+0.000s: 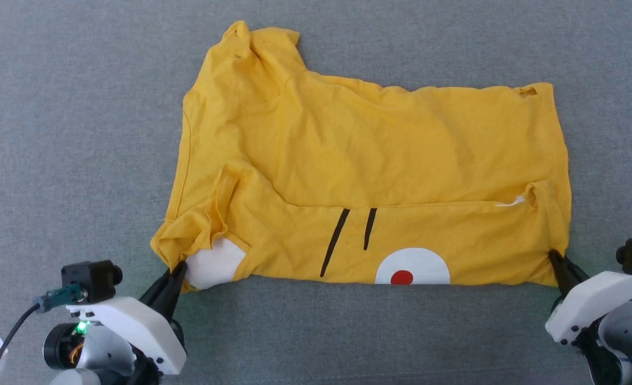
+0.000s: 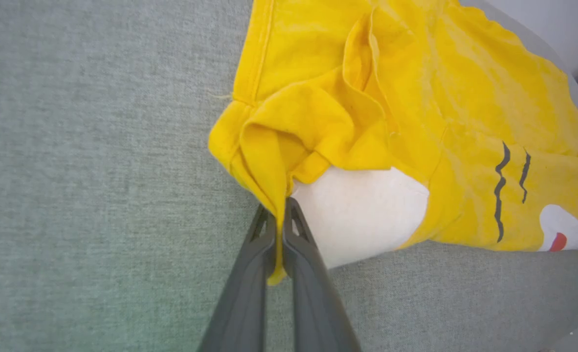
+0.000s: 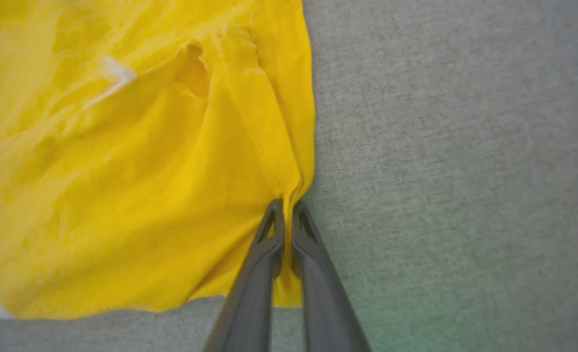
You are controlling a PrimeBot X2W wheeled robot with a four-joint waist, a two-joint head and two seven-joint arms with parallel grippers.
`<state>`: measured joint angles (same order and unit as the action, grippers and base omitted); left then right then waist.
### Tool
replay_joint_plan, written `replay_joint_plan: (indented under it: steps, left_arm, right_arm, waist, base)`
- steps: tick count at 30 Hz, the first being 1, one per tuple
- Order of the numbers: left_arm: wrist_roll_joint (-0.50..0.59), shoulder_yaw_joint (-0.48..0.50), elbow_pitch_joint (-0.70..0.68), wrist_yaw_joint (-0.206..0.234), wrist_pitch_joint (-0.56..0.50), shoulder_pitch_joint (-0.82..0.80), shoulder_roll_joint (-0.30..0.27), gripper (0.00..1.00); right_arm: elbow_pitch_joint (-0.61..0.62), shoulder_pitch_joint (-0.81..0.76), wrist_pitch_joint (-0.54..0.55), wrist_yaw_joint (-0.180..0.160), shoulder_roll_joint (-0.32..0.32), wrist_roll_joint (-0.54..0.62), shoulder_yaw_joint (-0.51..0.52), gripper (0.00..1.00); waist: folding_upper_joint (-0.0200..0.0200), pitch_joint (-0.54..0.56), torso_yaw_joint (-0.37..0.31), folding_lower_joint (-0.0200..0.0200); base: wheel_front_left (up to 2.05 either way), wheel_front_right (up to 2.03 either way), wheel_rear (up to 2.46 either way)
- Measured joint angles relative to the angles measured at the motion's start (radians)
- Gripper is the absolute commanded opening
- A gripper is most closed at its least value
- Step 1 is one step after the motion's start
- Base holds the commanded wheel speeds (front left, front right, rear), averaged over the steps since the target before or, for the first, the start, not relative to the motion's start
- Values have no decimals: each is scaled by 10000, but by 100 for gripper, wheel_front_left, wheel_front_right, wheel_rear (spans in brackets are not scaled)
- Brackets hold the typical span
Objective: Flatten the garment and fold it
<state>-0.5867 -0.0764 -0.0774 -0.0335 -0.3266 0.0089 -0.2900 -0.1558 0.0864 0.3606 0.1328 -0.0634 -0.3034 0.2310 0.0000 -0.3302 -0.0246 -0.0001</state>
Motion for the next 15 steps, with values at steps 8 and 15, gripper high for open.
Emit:
replay_joint_plan:
  steps: [8, 15]
  left_arm:
    - [-324, 107, -151, 2, 29, -2, 52, 0]
    - [-1127, 491, -805, 19, -165, 448, 148, 0]
  right_arm:
    - [238, 84, 17, 4, -153, -100, 31, 0]
    - [1369, -67, 788, 2, -476, -389, 604, 0]
  waist:
    - [0, -46, -55, 2]
    - [0, 285, -96, 1]
  base:
    - [0, 0, 0]
    - [0, 0, 0]
